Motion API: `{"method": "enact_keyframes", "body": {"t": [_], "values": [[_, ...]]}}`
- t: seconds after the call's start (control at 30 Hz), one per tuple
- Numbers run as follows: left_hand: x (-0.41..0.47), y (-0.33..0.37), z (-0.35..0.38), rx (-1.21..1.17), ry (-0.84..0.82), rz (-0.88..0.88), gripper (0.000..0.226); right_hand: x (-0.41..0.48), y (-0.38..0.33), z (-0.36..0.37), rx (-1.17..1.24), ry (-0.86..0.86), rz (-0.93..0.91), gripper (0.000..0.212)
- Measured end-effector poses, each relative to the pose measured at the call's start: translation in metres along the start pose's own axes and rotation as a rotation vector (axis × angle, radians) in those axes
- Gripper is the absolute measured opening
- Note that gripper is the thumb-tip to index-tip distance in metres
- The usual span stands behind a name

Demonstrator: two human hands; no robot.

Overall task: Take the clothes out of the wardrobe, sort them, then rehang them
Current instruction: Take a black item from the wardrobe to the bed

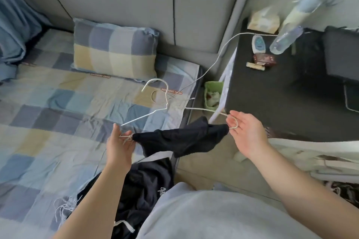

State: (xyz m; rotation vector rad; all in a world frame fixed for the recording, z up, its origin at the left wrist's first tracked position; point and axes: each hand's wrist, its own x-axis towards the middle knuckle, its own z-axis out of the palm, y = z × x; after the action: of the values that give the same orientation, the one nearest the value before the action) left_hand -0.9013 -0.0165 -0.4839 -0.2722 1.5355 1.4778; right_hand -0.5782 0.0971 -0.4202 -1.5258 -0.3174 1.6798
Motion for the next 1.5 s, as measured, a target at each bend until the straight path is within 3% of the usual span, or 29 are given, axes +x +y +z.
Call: {"method": "enact_keyframes", "body": {"t": [0.27, 0.37, 0.6, 0.8, 1.2, 1.4, 1.5], "values": [[-0.086, -0.08, 0.06, 0.168, -0.173, 0.074, 0.036, -0.061, -0.021, -0.162, 0.103, 0.033, -0.093, 0.018], [-0.128, -0.124, 0.078, 0.216, -0.254, 0.067, 0.034, -0.087, -0.026, -0.236, 0.04, 0.024, -0.146, 0.016], [-0.227, -0.226, 0.131, 0.415, -0.492, 0.032, 0.038, -0.169, -0.034, -0.403, -0.693, 0.209, -0.442, 0.029], [-0.303, -0.314, 0.186, 0.67, -0.726, 0.016, 0.048, -0.233, -0.037, -0.497, -0.928, 0.342, -0.471, 0.053], [-0.458, -0.465, 0.305, 1.046, -1.187, -0.104, 0.052, -0.3, -0.074, -0.584, -0.91, 0.642, -0.405, 0.04], [-0.527, -0.517, 0.372, 1.27, -1.452, -0.088, 0.042, -0.333, -0.11, -0.619, -0.688, 0.803, -0.364, 0.036], [-0.569, -0.534, 0.414, 1.481, -1.619, 0.01, 0.055, -0.345, -0.134, -0.635, -0.454, 0.835, -0.35, 0.028]]}}
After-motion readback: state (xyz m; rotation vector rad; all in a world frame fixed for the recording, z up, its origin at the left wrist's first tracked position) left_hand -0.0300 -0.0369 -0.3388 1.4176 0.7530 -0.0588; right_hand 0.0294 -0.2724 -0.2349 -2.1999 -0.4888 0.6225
